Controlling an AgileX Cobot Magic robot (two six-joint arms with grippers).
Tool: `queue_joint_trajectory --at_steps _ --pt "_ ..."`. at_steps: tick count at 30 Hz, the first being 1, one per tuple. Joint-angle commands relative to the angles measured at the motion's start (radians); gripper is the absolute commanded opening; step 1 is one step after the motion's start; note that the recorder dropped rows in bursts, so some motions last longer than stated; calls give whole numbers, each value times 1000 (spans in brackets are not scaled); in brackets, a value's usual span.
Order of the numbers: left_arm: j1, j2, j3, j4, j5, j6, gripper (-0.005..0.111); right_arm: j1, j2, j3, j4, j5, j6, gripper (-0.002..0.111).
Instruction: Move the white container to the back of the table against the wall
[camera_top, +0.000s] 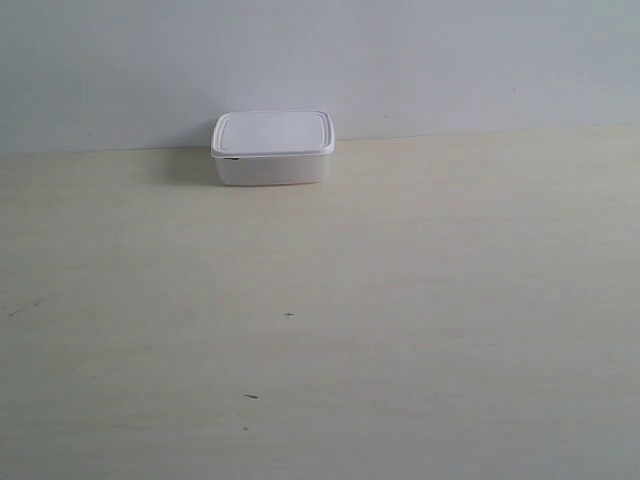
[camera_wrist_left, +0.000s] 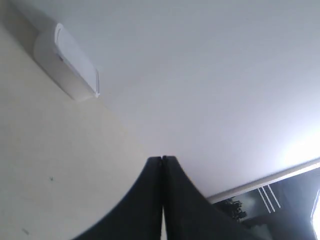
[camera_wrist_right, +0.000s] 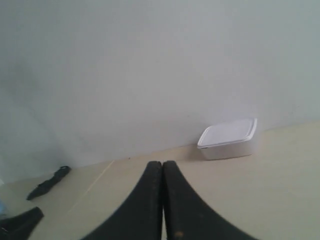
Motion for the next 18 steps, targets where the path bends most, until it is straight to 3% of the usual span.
queue_joint_trajectory --at_steps 1,6,11,18 --pt "3 -4 96 -138 -63 -3 0 2 -5 159 180 -202 2 0" --pt "3 -4 96 -112 -39 35 0 2 -5 327 276 -364 2 0" --pt "3 -4 96 -75 -38 176 0 2 -5 469 348 -450 2 0" --pt "3 -4 96 130 36 195 0 2 -5 604 366 -472 -24 0"
